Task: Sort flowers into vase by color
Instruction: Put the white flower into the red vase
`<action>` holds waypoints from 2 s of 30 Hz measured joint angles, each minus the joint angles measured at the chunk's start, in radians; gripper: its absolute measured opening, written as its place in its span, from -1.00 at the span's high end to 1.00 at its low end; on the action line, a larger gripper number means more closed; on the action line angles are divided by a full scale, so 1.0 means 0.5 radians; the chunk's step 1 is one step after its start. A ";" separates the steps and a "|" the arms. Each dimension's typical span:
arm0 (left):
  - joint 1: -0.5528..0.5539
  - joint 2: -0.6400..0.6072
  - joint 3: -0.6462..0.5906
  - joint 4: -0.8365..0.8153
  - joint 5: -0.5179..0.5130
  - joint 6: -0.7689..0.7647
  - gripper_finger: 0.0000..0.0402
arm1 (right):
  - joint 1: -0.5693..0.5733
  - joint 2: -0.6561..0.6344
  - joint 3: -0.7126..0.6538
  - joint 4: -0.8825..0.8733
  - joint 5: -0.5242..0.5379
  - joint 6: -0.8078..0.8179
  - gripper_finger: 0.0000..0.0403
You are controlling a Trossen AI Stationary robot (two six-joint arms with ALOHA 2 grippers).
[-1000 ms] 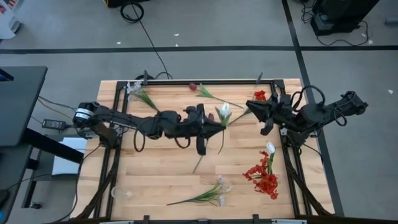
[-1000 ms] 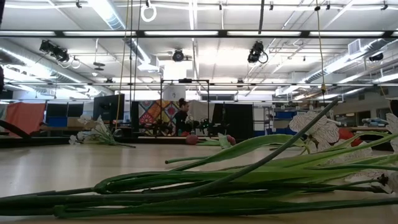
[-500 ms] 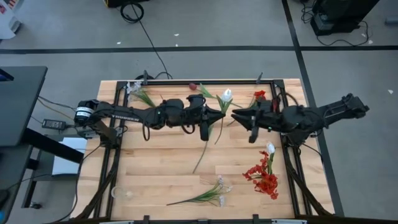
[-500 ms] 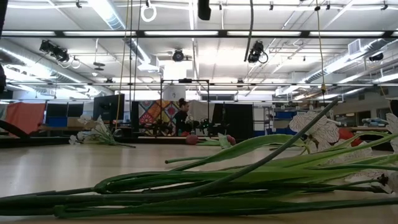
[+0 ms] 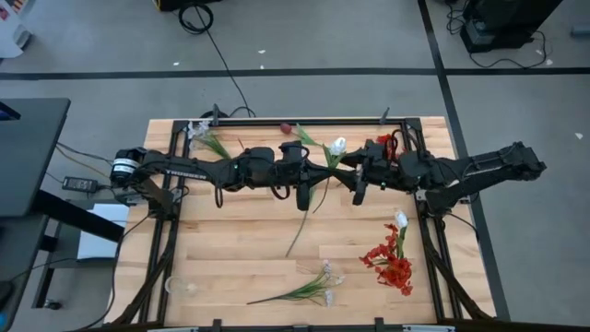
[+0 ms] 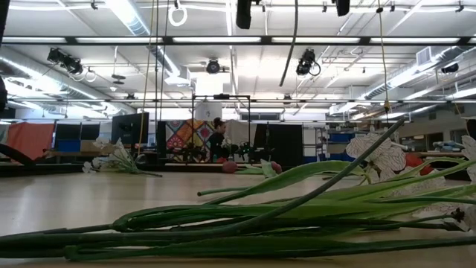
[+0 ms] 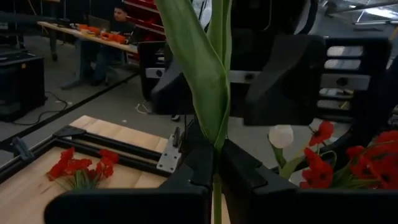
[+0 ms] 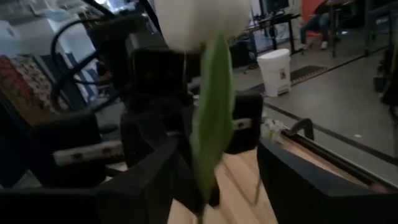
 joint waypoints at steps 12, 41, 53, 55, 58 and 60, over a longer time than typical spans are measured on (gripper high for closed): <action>-0.003 -0.002 0.000 -0.044 -0.001 -0.013 0.74 | -0.073 0.018 0.012 -0.004 -0.196 0.019 0.90; -0.076 -0.436 0.000 -0.808 -0.008 -0.020 0.00 | 0.471 -0.830 0.194 -1.623 0.184 0.186 0.95; -0.146 -0.436 0.000 -0.853 -0.006 -0.264 0.01 | 0.742 -0.835 0.371 -2.206 -0.651 0.614 0.95; -0.171 -0.436 0.000 -0.871 -0.007 -0.270 0.01 | 0.848 -0.833 0.333 -2.134 -0.653 0.647 0.95; -0.202 -0.436 0.000 -0.903 -0.074 -0.275 0.01 | 1.021 -0.833 0.292 -1.850 -0.606 0.616 0.95; -0.225 -0.435 0.000 -0.909 -0.119 -0.301 0.01 | 1.150 -0.833 0.284 -1.666 -0.533 0.546 0.95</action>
